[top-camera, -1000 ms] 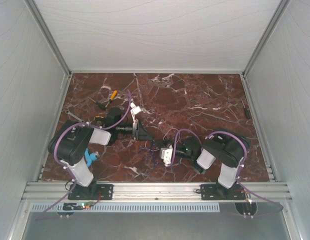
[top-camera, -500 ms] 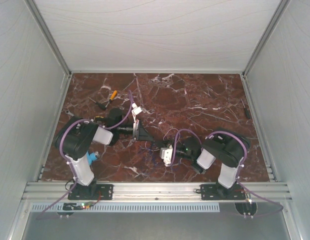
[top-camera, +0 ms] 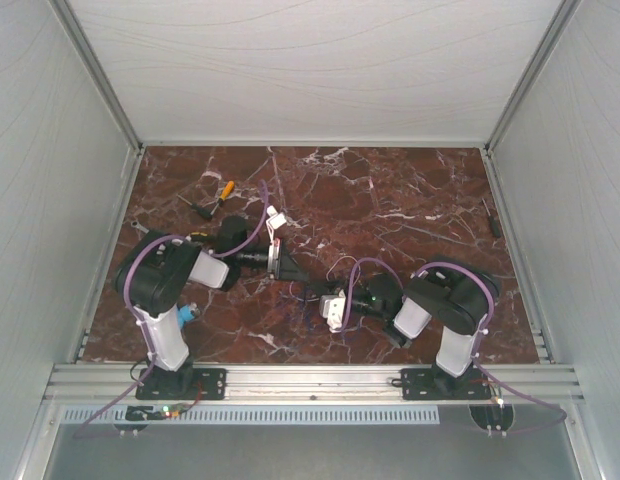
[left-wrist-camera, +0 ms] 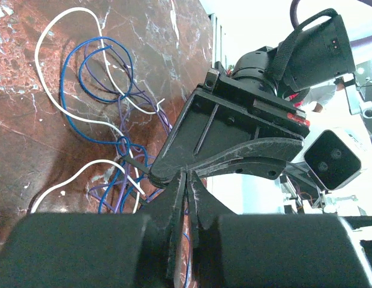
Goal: Zip-tie the wires
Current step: Tie the cable at the center of the board.
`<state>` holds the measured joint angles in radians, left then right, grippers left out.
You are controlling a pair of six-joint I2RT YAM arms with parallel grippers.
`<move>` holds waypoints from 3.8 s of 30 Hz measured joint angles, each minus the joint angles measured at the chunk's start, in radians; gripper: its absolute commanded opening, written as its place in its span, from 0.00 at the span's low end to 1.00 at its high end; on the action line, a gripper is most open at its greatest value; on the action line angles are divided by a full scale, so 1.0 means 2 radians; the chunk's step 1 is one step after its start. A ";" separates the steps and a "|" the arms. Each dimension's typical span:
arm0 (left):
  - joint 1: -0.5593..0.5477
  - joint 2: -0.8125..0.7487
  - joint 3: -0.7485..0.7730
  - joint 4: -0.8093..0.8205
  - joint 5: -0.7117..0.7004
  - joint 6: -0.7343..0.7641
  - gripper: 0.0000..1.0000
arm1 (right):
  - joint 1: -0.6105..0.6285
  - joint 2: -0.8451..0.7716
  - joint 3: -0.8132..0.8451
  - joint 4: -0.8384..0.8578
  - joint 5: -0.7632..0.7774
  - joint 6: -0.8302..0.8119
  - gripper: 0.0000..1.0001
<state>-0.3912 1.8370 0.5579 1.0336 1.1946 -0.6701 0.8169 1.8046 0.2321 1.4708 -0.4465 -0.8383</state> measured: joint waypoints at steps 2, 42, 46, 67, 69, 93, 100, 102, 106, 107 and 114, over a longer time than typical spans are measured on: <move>-0.001 0.000 0.000 0.002 0.001 -0.001 0.00 | 0.000 0.000 0.000 0.000 0.000 0.000 0.00; -0.043 0.006 -0.042 0.094 -0.121 -0.045 0.00 | -0.001 -0.424 0.058 -0.490 0.267 0.446 0.57; -0.053 0.005 -0.046 0.089 -0.154 -0.046 0.00 | -0.002 -0.442 0.069 -0.566 0.274 0.554 0.51; -0.087 -0.093 -0.060 -0.037 -0.299 -0.068 0.00 | 0.034 -0.294 0.123 -0.594 0.266 0.714 0.38; -0.087 -0.093 -0.060 -0.040 -0.301 -0.069 0.00 | 0.034 -0.286 0.126 -0.591 0.269 0.714 0.36; -0.090 -0.093 -0.058 -0.055 -0.307 -0.069 0.00 | 0.053 -0.221 0.149 -0.576 0.310 0.711 0.23; -0.090 -0.094 -0.058 -0.056 -0.308 -0.069 0.00 | 0.059 -0.214 0.149 -0.562 0.327 0.716 0.20; -0.090 -0.095 -0.058 -0.056 -0.309 -0.069 0.00 | 0.060 -0.211 0.149 -0.557 0.330 0.717 0.17; -0.090 -0.097 -0.058 -0.056 -0.310 -0.069 0.00 | 0.064 -0.204 0.149 -0.548 0.335 0.720 0.07; -0.090 -0.097 -0.058 -0.056 -0.310 -0.069 0.00 | 0.065 -0.204 0.149 -0.547 0.336 0.720 0.06; -0.089 -0.099 -0.058 -0.058 -0.312 -0.069 0.00 | 0.068 -0.202 0.148 -0.546 0.343 0.723 0.00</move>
<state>-0.5701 1.6386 0.4419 0.9180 0.5697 -0.8089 0.9520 1.4010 0.5289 0.3794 0.2394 0.6086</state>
